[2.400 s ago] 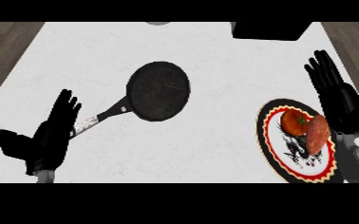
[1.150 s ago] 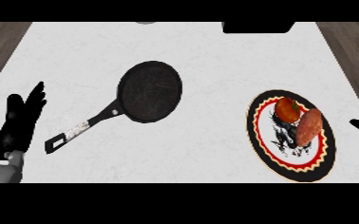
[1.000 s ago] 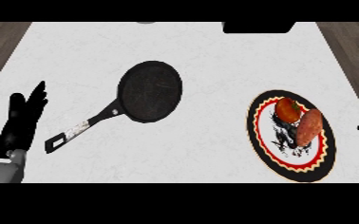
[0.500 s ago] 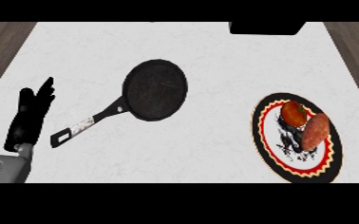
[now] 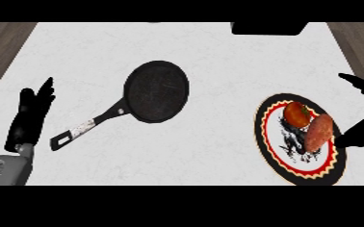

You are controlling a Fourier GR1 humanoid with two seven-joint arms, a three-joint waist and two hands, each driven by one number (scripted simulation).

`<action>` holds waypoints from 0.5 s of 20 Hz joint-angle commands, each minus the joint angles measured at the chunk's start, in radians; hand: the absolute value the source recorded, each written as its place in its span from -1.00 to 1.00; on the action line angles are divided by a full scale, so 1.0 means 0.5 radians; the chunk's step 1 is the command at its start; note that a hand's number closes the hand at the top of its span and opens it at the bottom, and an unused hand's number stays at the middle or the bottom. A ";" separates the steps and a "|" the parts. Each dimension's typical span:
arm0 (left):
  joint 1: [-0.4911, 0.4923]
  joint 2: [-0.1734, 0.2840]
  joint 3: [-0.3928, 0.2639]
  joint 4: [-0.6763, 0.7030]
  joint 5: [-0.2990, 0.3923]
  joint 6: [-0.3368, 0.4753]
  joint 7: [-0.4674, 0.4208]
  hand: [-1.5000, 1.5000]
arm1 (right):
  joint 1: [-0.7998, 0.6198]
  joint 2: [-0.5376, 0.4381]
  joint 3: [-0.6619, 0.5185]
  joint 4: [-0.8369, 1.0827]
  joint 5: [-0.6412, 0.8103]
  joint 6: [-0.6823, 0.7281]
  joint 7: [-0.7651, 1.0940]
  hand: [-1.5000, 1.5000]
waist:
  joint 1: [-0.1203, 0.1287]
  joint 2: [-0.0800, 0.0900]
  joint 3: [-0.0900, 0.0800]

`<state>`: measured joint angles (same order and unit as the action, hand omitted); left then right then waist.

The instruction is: Pick the sweet potato from the plate and place it in the pan

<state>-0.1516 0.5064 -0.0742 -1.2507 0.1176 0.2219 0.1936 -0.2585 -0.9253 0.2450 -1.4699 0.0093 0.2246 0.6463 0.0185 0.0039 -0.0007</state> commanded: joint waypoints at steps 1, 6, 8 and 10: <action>0.005 0.040 0.128 0.155 0.008 -0.132 -0.115 0.00 | -0.113 0.143 0.011 0.030 0.118 0.122 0.150 -1.00 | -0.026 -0.006 0.000; 0.111 -0.018 0.122 -0.150 -0.058 -0.102 0.114 0.00 | -0.045 0.281 -0.053 0.121 0.348 0.138 0.099 -1.00 | -0.026 -0.009 0.002; 0.077 -0.160 0.056 -0.059 -0.147 -0.007 0.008 0.00 | -0.083 0.294 -0.028 0.182 0.400 0.199 0.130 -1.00 | -0.031 -0.007 0.001; 0.070 -0.094 0.106 -0.149 -0.141 -0.059 0.111 0.00 | 0.022 0.364 -0.006 0.220 0.534 0.128 0.033 -1.00 | -0.031 -0.008 0.002</action>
<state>-0.1218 0.4693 -0.0286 -1.2892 0.0696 0.1955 0.2194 -0.2742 -0.7852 0.2375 -1.3909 0.1956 0.2903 0.6796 0.0049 0.0004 -0.0001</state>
